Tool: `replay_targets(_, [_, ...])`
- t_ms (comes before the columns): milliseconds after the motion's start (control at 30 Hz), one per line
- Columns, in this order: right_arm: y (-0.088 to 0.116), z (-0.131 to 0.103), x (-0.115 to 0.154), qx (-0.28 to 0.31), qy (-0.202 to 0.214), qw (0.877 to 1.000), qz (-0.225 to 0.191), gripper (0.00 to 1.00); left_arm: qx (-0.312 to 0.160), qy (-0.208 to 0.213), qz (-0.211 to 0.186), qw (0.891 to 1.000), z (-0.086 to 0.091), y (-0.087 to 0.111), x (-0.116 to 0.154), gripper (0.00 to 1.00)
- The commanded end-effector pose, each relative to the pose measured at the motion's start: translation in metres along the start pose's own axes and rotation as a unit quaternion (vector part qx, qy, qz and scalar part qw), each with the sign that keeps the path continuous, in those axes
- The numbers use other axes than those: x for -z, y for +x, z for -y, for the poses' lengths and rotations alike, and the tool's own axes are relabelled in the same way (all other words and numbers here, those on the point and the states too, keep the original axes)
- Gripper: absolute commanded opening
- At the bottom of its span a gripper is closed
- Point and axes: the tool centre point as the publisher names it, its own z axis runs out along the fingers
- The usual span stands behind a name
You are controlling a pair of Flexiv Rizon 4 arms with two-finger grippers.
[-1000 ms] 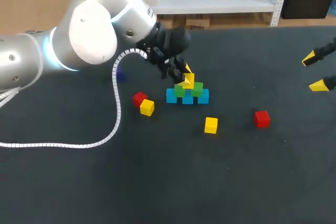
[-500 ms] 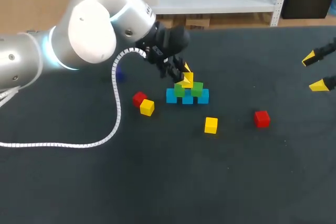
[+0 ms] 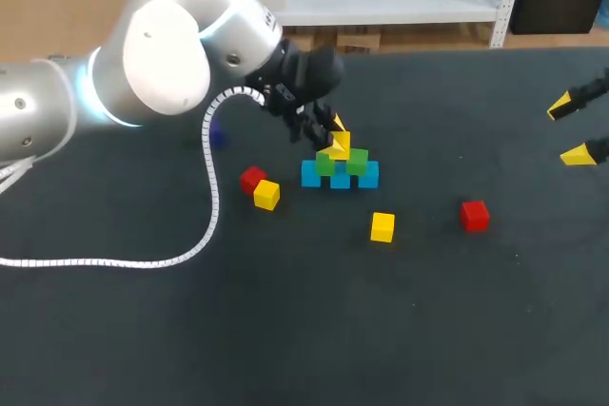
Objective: Place the blue cubes, place green cubes on the blue cubes, place the yellow cubes on the green cubes, then place the red cubes on the yellow cubes, and place purple cube on the red cubes.
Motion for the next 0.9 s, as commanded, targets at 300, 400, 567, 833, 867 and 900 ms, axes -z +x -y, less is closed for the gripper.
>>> replay_targets(300, [0.000,0.001,-0.001,0.000,0.000,1.000,0.001,1.00,-0.002,0.002,0.000,1.000,0.002,-0.001,-0.001,0.36])
replay_targets(400, [0.000,0.001,-0.001,0.000,0.000,1.000,0.001,1.00,-0.002,0.005,0.000,1.000,0.002,-0.001,-0.002,0.49])
replay_targets(567, [0.000,0.001,-0.001,0.000,0.000,1.000,0.001,1.00,0.000,0.005,0.000,1.000,0.002,-0.001,-0.002,0.54])
replay_targets(833, [0.000,0.001,-0.001,0.000,0.000,1.000,0.001,1.00,0.001,0.005,0.003,1.000,0.003,-0.001,0.007,1.00])
replay_targets(867, [0.000,0.001,-0.001,0.000,0.000,1.000,0.001,1.00,-0.002,0.004,0.006,1.000,0.004,-0.001,0.010,1.00])
replay_targets(900, [0.000,0.001,-0.001,0.000,0.000,1.000,0.001,1.00,-0.003,0.002,0.010,1.000,0.005,-0.001,0.013,1.00])
